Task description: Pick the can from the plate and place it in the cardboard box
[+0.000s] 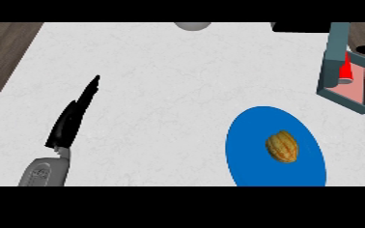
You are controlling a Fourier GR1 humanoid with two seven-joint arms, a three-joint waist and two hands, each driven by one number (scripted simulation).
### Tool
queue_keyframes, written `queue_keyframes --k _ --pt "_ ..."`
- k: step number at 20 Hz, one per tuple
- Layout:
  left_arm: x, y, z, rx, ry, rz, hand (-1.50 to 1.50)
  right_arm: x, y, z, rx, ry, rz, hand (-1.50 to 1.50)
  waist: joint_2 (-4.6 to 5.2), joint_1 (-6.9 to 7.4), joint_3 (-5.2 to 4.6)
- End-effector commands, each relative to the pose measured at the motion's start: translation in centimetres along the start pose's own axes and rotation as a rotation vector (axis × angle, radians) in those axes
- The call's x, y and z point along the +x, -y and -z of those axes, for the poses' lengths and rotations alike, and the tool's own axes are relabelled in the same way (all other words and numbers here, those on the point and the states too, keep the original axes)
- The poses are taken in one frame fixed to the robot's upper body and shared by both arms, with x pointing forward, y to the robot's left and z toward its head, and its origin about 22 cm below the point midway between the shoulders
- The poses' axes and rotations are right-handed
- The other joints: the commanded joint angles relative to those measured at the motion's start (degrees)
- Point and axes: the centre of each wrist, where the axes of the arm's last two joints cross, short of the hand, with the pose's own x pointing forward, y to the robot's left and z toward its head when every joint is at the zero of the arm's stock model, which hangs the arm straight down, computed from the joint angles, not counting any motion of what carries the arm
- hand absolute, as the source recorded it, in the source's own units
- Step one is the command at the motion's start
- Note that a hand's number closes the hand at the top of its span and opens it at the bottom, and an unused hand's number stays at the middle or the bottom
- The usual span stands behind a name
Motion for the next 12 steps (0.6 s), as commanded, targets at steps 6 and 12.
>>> queue_keyframes --k 6,12 --pt "-1.1 -0.8 -0.1 0.012 0.001 -0.01 0.0 -6.4 4.9 -0.6 -0.219 0.078 0.194 -1.5 0.13 0.02 0.02" --pt "0.5 -0.5 -0.5 0.017 0.02 -0.014 0.0 -10.7 11.4 -1.8 -0.302 0.101 0.237 -1.5 0.05 -0.05 0.12"
